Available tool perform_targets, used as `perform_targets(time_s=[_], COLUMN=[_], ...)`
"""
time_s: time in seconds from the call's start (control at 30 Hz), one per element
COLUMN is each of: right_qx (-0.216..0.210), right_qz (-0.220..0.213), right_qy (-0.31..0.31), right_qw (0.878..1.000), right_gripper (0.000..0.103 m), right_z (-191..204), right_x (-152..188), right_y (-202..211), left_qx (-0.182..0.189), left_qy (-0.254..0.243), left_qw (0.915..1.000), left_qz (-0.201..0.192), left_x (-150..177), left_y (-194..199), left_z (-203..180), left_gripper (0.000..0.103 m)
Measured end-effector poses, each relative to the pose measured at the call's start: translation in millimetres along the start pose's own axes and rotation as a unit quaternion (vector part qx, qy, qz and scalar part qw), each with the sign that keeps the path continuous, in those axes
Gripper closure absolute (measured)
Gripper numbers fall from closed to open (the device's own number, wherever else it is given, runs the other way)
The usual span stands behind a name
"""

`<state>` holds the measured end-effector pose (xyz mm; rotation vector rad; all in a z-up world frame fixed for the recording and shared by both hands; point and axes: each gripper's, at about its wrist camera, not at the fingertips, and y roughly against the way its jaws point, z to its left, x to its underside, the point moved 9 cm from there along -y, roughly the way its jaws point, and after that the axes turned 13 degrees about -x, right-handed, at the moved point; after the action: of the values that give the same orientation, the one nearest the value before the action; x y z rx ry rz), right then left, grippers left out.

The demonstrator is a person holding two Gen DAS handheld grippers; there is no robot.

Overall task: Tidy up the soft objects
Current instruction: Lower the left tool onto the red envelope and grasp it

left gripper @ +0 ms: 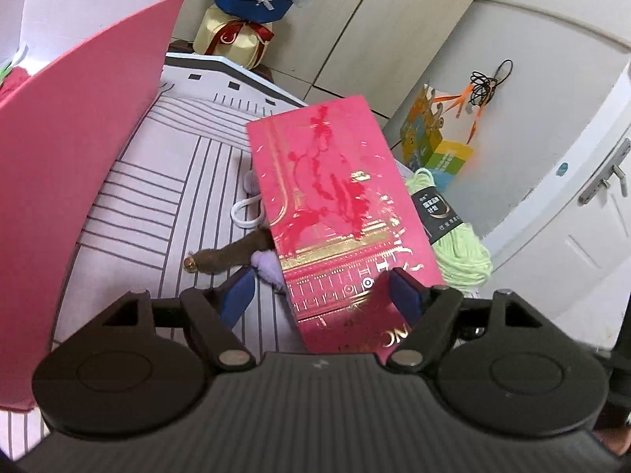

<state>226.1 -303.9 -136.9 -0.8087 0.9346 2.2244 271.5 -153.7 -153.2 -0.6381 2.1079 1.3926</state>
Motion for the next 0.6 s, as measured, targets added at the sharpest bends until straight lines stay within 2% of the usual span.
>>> perform_targets(time_s=[0.17, 0.23, 0.33, 0.43, 0.6], right_qx=[-0.007, -0.009, -0.013, -0.014, -0.014], right_qz=[-0.012, -0.019, -0.029, -0.057, -0.046], right_qy=[-0.011, -0.014, -0.026, -0.041, -0.033], right_qw=[1.0, 1.0, 0.999, 0.997, 0.998], right_gripper=[0.095, 0.095, 0.094, 0.094, 0.094], right_z=[-4, -4, -4, 0, 16], right_x=[10, 13, 20, 25, 35], right_y=[0, 0, 3, 13, 21], left_qx=[0.006, 0.025, 0.028, 0.035, 0.036], left_qy=[0.016, 0.016, 0.0, -0.005, -0.035], left_qw=[0.9998, 0.9995, 0.9996, 0.9994, 0.9987], left_qz=[0.006, 0.006, -0.001, -0.005, -0.001], left_x=[5, 7, 11, 14, 20], left_y=[-3, 0, 5, 14, 29], left_z=[0, -2, -5, -8, -8], left_gripper=[0.029, 0.046, 0.046, 0.047, 0.047])
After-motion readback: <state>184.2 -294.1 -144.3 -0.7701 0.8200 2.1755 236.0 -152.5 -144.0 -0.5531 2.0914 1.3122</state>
